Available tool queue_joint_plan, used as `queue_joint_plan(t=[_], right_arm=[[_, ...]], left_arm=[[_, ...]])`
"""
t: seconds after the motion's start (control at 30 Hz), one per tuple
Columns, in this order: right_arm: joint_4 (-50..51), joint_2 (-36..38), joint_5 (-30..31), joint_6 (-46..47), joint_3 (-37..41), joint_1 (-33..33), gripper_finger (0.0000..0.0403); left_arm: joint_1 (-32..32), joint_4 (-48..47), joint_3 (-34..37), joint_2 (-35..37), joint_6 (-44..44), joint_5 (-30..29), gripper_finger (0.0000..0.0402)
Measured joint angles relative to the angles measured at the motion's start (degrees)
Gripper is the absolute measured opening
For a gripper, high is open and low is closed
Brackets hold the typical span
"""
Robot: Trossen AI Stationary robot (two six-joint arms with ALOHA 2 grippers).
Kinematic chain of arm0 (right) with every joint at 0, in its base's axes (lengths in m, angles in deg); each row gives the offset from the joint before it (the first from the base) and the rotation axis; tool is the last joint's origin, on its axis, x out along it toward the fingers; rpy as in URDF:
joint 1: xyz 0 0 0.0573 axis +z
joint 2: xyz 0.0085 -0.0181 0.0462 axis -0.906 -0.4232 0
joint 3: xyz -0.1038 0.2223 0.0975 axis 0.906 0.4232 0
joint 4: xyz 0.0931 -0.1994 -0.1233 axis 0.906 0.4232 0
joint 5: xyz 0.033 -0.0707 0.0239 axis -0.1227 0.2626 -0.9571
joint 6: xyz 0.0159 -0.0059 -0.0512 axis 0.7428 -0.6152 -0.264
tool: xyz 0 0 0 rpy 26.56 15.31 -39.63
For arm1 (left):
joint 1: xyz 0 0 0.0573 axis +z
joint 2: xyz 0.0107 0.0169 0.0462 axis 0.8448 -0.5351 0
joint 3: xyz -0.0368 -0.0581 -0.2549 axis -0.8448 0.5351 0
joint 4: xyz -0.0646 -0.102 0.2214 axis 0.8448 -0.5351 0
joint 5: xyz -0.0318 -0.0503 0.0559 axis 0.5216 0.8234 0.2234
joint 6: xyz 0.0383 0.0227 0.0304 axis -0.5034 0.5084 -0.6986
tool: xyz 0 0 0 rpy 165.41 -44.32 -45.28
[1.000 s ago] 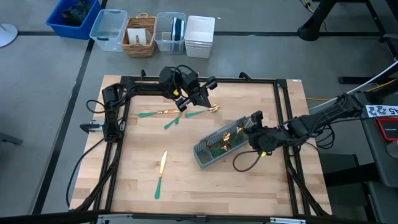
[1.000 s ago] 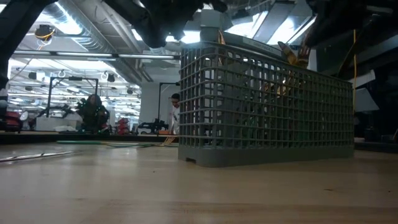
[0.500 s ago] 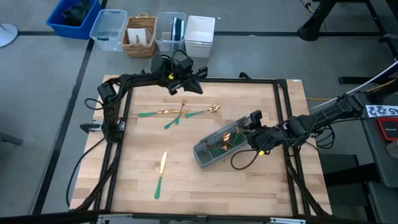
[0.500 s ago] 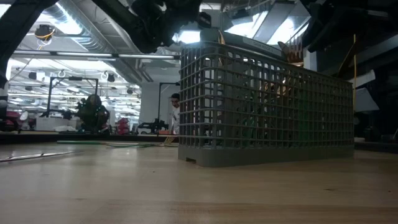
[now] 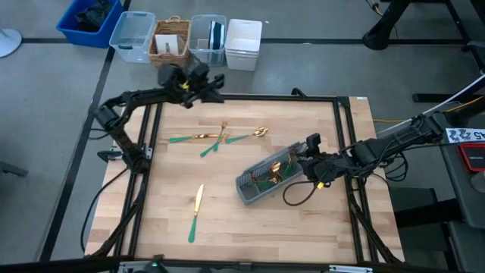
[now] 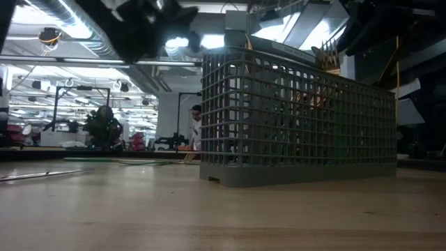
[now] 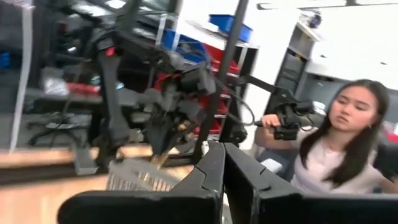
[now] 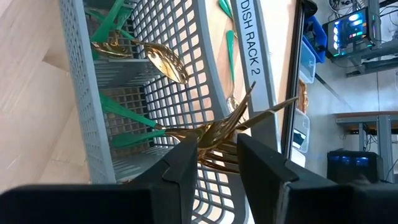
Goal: Sort silverware
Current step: Put the gold knife into the gray silverware organizer
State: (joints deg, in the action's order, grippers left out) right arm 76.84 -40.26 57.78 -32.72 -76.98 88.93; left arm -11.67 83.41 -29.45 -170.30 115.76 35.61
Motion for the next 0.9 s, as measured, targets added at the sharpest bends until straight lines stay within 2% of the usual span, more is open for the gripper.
queue_joint_plan(t=[0.2,0.33,0.47,0.57,0.67,0.8,0.9], right_arm=[[-0.1,0.1,0.1,0.0,0.0,0.0,0.0115],[-0.2,0.1,0.2,0.0,0.0,0.0,0.0115],[-1.5,0.1,0.3,0.0,0.0,0.0,0.0115],[-2.1,0.1,0.3,0.0,0.0,0.0,0.0115],[-3.5,0.1,0.3,0.0,0.0,0.0,0.0115],[-4.0,0.1,0.3,0.0,0.0,0.0,0.0115],[-4.0,0.1,0.4,0.0,0.0,0.0,0.0115]], left_arm=[[5.7,0.1,16.3,10.4,-1.1,-1.7,0.0000],[7.4,-0.5,27.1,17.8,-6.0,-4.7,0.0000],[7.4,-9.2,35.7,24.7,-13.6,-10.2,0.0000],[5.7,-23.1,40.1,30.0,-22.5,-16.3,0.0000],[2.0,-44.4,41.9,35.6,-33.4,-24.8,0.0000],[-6.4,-76.2,41.2,43.2,-43.9,-43.9,0.0000],[-14.3,-88.1,40.6,47.9,-41.2,-56.2,0.0000]])
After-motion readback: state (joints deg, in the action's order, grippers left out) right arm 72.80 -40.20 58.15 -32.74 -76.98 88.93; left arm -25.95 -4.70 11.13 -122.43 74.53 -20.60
